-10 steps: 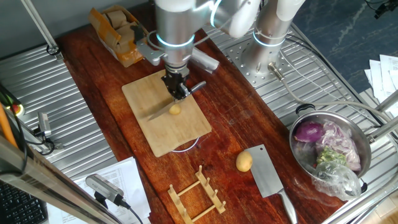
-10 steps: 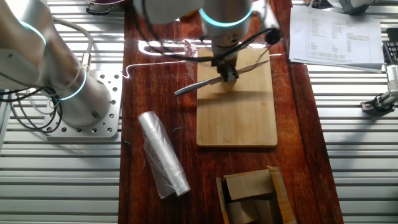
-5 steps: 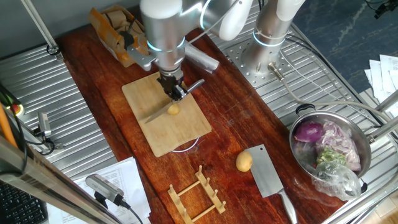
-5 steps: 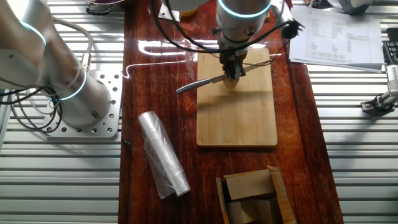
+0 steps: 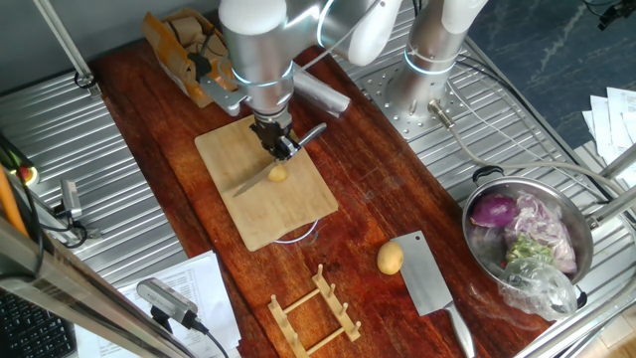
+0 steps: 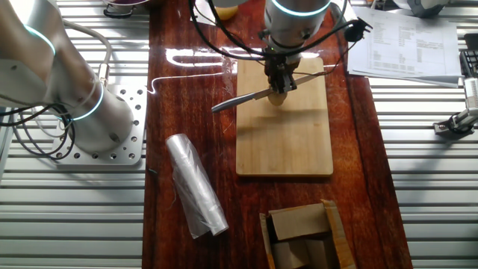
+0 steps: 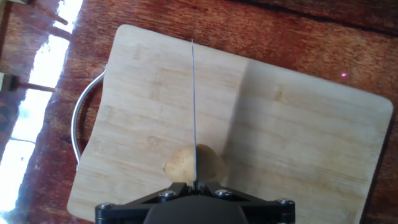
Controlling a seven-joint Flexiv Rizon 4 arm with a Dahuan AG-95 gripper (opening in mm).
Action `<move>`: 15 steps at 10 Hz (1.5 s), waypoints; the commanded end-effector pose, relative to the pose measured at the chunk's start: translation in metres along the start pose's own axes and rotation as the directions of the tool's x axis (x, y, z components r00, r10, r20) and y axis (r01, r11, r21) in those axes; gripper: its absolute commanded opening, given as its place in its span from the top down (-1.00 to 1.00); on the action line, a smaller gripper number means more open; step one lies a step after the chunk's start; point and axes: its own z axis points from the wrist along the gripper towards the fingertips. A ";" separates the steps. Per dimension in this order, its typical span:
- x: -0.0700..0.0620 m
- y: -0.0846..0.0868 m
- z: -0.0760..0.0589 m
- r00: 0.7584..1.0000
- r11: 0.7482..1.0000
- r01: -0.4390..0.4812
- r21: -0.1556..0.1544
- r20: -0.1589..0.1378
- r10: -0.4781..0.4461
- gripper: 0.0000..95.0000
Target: Chop the potatoes
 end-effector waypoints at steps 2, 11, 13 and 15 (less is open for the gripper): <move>-0.002 -0.001 0.002 1.000 1.000 0.005 -0.004 -0.019 -0.005 1.00; -0.016 -0.009 0.021 0.999 1.000 0.017 -0.006 -0.029 -0.017 1.00; -0.018 -0.010 0.030 0.999 1.000 0.013 -0.005 -0.029 -0.013 1.00; -0.021 -0.010 0.028 0.999 1.000 0.011 -0.017 -0.034 -0.012 1.00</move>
